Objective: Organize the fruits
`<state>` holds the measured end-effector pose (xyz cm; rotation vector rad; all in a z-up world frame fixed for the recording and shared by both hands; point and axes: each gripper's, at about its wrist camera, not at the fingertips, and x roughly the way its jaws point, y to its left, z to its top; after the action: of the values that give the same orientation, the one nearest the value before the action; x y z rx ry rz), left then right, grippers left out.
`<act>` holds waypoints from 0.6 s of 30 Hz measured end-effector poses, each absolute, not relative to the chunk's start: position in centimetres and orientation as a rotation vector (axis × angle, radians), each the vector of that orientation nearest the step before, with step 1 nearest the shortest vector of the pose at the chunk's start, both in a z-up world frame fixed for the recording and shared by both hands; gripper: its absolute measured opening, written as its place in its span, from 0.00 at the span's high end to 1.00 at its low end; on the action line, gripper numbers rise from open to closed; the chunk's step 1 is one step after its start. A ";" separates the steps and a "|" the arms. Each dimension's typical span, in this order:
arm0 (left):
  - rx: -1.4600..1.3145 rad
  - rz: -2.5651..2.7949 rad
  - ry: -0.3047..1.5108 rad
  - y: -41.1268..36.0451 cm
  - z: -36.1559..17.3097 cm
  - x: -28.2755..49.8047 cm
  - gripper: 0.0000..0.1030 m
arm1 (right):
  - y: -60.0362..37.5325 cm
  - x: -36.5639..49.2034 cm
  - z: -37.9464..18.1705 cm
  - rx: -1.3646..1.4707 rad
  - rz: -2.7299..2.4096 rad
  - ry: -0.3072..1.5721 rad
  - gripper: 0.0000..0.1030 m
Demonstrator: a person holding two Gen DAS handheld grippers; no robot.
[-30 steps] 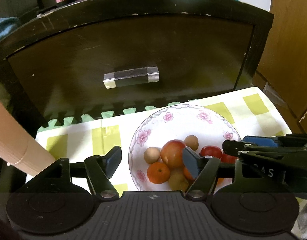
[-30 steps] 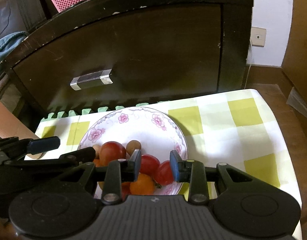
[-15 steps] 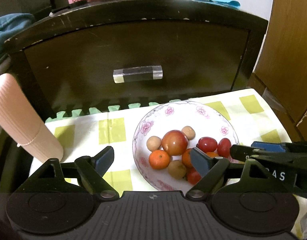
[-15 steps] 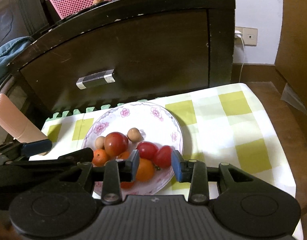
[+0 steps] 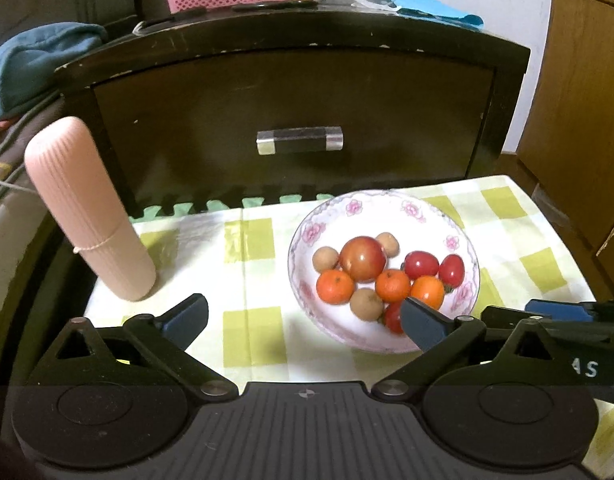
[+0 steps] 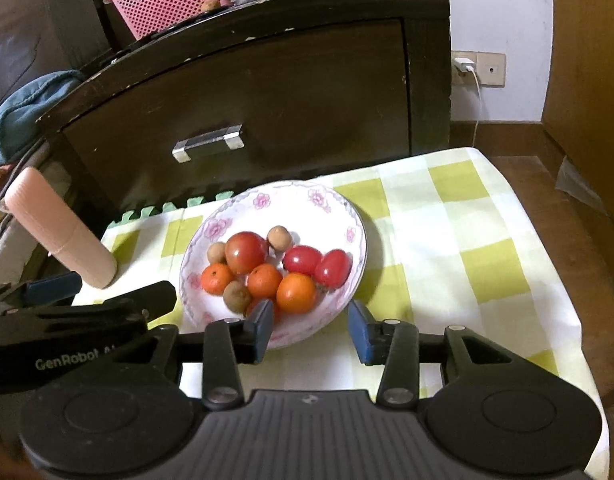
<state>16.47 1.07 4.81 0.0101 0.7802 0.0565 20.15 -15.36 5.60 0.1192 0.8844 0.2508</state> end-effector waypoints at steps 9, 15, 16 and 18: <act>0.107 0.104 0.779 0.1 4.6 14.5 0.00 | -15.6 17.6 5.7 0.135 0.243 0.878 0.60; 0.069 0.081 0.809 0.5 4.0 12.9 0.00 | -15.7 16.0 5.2 0.153 0.236 0.892 0.59; 0.057 0.077 0.815 0.6 4.0 12.6 0.00 | -15.7 15.7 5.2 0.154 0.236 0.896 0.59; 0.046 0.072 0.822 0.7 3.9 12.0 0.00 | -15.8 15.0 5.0 0.151 0.236 0.906 0.59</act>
<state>11.95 0.74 3.91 0.0457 0.8222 0.0720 14.96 -15.77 4.95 0.1514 0.9059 0.2358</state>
